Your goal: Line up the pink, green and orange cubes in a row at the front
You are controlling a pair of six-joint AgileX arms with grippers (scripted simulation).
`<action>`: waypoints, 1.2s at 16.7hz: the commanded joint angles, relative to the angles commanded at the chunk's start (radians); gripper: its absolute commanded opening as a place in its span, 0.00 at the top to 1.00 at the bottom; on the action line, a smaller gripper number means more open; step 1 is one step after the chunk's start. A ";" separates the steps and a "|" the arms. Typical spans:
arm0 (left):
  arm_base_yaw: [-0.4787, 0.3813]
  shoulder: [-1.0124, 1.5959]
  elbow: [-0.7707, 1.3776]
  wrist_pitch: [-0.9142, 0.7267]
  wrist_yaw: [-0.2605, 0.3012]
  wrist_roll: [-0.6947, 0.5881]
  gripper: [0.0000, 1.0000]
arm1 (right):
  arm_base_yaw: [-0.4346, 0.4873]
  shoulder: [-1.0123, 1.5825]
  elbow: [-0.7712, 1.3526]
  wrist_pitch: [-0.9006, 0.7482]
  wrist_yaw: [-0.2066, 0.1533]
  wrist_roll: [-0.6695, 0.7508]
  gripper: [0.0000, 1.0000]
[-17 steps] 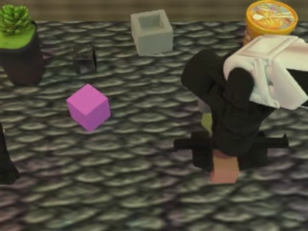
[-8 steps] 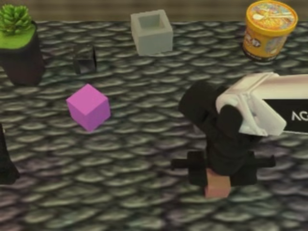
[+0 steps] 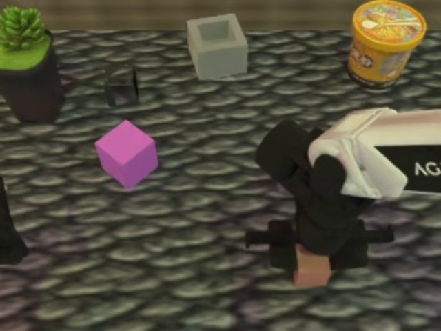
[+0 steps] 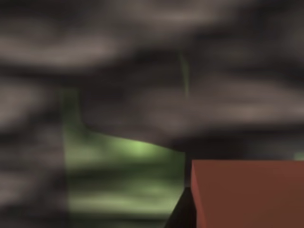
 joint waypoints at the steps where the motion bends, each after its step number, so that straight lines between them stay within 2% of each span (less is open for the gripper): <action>1: 0.000 0.000 0.000 0.000 0.000 0.000 0.00 | 0.000 0.000 0.000 0.000 0.000 0.000 0.70; 10: 0.000 0.000 0.000 0.000 0.000 0.000 0.00 | 0.000 0.000 0.000 0.000 0.000 0.000 0.02; 20: 0.000 0.000 0.000 0.000 0.000 0.000 0.00 | 0.000 -0.002 0.003 -0.004 0.000 0.000 0.00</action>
